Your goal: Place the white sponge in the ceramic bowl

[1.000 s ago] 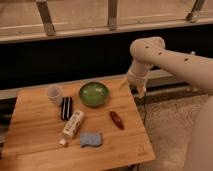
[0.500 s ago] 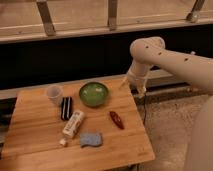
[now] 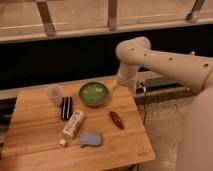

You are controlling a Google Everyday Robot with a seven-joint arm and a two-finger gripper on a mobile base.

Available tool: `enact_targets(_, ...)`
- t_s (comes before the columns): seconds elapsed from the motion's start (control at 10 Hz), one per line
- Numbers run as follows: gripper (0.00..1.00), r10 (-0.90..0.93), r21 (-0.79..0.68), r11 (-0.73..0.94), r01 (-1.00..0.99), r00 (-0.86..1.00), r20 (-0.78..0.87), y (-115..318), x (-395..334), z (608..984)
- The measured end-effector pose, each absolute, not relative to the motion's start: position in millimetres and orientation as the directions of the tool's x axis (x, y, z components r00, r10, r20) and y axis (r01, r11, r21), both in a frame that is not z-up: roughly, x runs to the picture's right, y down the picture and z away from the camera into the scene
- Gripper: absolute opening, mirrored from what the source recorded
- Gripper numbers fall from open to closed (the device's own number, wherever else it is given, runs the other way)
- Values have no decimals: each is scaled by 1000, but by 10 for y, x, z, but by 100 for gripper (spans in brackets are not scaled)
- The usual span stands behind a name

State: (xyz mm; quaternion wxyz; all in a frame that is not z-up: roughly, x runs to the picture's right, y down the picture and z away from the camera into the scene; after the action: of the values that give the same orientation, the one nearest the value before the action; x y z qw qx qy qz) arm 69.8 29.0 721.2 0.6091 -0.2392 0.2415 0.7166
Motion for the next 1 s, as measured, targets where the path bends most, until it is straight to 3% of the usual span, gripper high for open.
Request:
enact_targets(0.2, 65, 770, -16, -33, -999, -15, -638, 422, 325, 7098)
enact_targets(0.7, 65, 775, -21, -6, -1000, 9, -632, 456, 335, 7089)
enact_targets(1.0, 65, 768, -108, 82, -991, 132, -626, 866, 29, 7066)
